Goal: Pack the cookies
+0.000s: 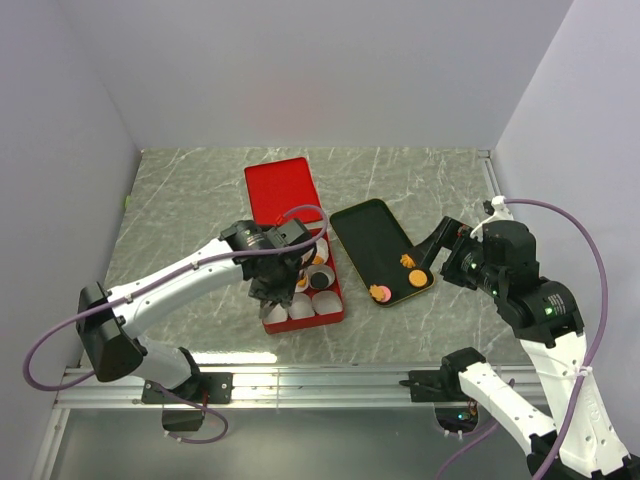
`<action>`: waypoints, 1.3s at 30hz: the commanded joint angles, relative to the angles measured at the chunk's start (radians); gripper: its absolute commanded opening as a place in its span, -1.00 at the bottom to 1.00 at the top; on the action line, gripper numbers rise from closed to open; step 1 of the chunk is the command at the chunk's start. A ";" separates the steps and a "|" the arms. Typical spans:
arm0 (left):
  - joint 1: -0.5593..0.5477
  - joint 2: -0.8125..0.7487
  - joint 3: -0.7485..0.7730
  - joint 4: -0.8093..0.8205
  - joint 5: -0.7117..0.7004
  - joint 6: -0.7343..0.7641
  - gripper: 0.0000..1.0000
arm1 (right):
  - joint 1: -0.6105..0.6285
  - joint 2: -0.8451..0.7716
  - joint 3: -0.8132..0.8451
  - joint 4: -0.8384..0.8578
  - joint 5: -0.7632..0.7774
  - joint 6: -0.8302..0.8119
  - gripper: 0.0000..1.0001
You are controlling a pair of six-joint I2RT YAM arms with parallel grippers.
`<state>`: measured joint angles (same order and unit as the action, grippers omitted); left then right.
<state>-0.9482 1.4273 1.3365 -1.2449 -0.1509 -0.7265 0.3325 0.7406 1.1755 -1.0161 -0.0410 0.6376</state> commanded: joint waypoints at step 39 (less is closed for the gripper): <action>-0.262 0.479 0.604 -0.047 0.063 0.105 -0.04 | 0.002 -0.041 0.033 -0.044 0.102 -0.046 0.99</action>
<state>-1.2015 1.8969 1.8866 -1.2846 -0.1005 -0.6479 0.3325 0.7021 1.1782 -1.0641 0.0383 0.6079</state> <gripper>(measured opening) 0.480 0.997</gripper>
